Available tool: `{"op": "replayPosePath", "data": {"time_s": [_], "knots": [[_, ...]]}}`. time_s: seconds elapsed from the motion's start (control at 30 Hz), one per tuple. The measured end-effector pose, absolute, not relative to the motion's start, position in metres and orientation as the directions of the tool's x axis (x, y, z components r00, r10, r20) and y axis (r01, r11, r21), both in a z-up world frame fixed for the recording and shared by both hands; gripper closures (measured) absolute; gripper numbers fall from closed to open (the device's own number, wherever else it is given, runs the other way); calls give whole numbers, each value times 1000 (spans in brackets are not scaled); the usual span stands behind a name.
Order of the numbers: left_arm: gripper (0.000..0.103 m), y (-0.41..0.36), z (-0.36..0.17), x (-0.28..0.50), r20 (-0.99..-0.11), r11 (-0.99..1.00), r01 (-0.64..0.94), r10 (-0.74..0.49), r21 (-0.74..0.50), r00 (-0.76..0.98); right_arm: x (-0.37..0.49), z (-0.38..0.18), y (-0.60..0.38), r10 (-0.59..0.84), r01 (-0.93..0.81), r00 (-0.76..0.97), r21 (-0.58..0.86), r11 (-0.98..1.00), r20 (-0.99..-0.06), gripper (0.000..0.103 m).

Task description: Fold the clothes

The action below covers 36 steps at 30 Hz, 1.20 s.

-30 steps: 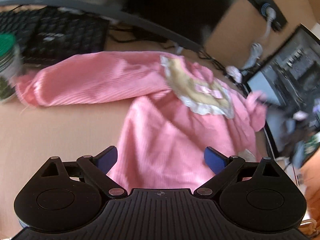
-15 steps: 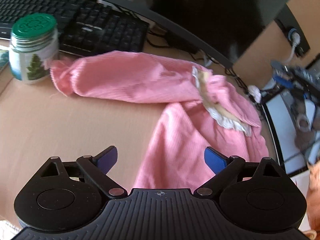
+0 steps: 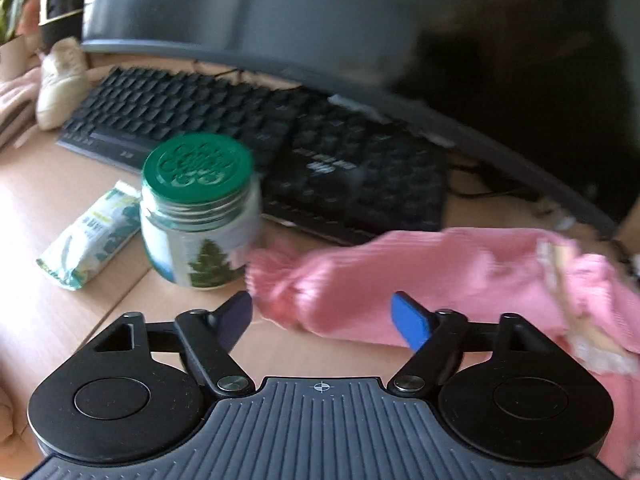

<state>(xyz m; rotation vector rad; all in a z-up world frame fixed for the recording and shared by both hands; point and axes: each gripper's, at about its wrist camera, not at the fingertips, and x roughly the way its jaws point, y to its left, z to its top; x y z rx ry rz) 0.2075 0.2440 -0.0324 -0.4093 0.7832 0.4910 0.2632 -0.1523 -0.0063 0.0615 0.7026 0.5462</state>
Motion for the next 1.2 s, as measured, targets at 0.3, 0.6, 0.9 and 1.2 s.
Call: {"op": "replayPosePath", "data": {"time_s": [0.3,0.6,0.9,1.2], "knots": [[94,235,-21,213,-683,843,-510,270,-174,679,238,17,-114,535,-610,641,58,790,-550,30],[94,169,64,195,-484,973,-205,131,-103,865,245,46,-72,683,-726,575,105,680,-449,30],[88,46,73,240,-445,988,132,-156,-85,882,271,47,-196,475,-436,734,199,877,-484,29],[34,-4,41,255,-540,954,282,-292,-105,790,326,14,-228,551,-309,617,471,827,-562,21]]}}
